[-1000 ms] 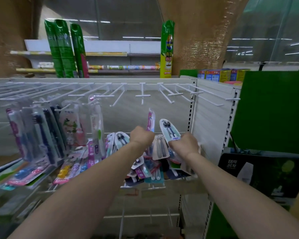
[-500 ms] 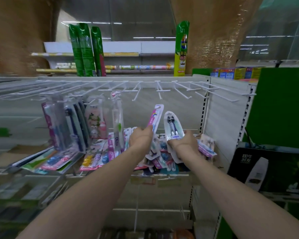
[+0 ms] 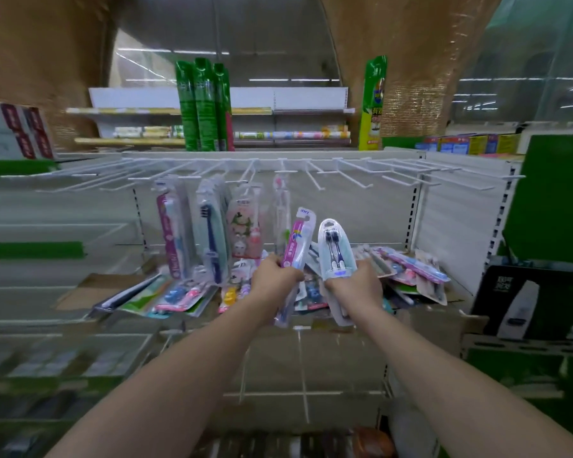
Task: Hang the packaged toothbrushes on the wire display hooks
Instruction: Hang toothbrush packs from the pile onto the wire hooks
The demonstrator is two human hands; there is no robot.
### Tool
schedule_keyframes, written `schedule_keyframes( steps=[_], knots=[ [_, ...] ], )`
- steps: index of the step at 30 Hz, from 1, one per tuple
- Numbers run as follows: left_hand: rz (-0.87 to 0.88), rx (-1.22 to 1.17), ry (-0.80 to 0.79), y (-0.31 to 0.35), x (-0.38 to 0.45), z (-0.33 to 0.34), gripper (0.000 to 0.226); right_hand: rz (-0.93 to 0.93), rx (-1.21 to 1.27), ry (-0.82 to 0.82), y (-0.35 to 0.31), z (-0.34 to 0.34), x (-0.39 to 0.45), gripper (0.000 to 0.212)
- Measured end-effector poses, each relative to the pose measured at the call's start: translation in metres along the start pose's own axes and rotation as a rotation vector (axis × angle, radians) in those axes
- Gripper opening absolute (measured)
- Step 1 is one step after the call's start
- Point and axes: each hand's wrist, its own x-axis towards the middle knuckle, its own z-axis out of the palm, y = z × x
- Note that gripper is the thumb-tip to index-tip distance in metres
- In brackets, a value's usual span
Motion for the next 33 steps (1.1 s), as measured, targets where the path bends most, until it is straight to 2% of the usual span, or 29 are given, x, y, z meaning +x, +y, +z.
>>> schedule_keyframes(
  steps=[7,16,24,33],
  knots=[
    [0.0,-0.056,0.036,-0.024,-0.026,-0.077,0.033,-0.038,0.017,-0.033,-0.031,0.041,-0.056,0.049],
    [-0.001,-0.107,0.127,-0.035,-0.041,-0.156,0.034,-0.185,0.101,-0.074,-0.07,0.081,-0.11,0.054],
    [0.021,-0.094,0.171,-0.036,-0.043,-0.186,0.03,-0.257,0.138,-0.077,-0.095,0.092,-0.124,0.061],
    [0.012,-0.063,0.239,-0.028,-0.029,-0.205,0.031,-0.315,0.189,-0.132,-0.119,0.109,-0.115,0.057]
  ],
)
